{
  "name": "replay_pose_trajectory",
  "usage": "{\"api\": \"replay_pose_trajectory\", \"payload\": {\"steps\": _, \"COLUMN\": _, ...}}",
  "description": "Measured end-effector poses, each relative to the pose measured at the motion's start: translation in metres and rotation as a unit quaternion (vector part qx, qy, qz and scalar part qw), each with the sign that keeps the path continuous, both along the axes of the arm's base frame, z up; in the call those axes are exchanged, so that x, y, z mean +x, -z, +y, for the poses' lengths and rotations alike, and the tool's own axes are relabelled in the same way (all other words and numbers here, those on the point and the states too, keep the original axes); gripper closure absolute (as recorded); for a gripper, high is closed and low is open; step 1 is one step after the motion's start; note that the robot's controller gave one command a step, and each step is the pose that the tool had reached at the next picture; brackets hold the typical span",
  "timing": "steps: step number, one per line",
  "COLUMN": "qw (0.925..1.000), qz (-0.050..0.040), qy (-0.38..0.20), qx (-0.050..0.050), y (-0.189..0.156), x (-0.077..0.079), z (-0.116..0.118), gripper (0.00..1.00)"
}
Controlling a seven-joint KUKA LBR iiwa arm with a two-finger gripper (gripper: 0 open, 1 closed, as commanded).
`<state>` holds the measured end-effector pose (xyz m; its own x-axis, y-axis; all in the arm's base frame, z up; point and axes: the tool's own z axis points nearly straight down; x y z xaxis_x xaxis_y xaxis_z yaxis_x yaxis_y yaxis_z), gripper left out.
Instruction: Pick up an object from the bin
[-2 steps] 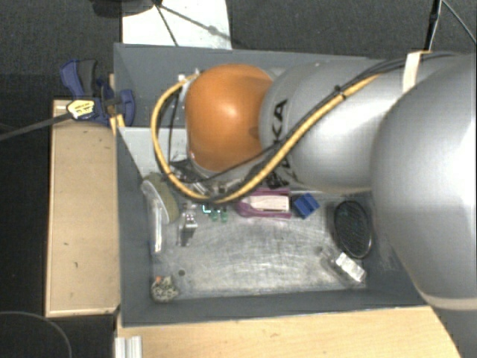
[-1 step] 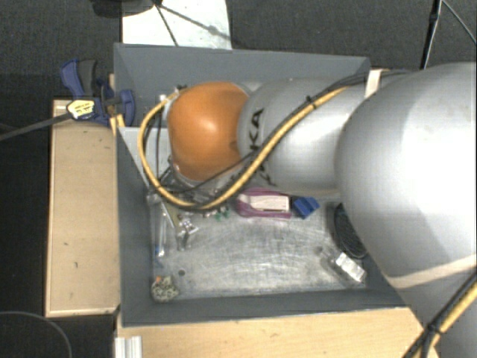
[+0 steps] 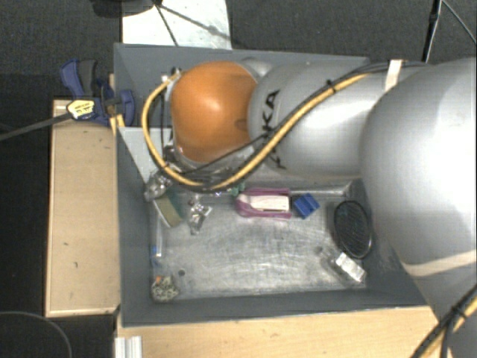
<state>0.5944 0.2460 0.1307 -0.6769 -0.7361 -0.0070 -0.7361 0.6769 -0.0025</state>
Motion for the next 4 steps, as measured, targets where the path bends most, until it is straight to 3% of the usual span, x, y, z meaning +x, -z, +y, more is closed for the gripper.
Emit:
{"api": "replay_pose_trajectory", "payload": {"steps": 1, "qw": 0.9981, "qz": 0.0032, "qy": -0.062, "qx": -0.002, "y": 0.014, "x": -0.003, "z": 0.003, "gripper": 0.00}}
{"api": "replay_pose_trajectory", "payload": {"steps": 2, "qw": 0.9943, "qz": 0.0002, "qy": 0.106, "qx": 0.002, "y": 0.051, "x": 0.000, "z": 0.006, "gripper": 0.00}}
{"api": "replay_pose_trajectory", "payload": {"steps": 3, "qw": 0.9144, "qz": 0.0037, "qy": 0.405, "qx": -0.004, "y": 0.060, "x": -0.003, "z": -0.004, "gripper": 0.00}}
{"api": "replay_pose_trajectory", "payload": {"steps": 4, "qw": 0.9145, "qz": 0.0038, "qy": 0.405, "qx": -0.004, "y": 0.060, "x": -0.003, "z": -0.004, "gripper": 1.00}}
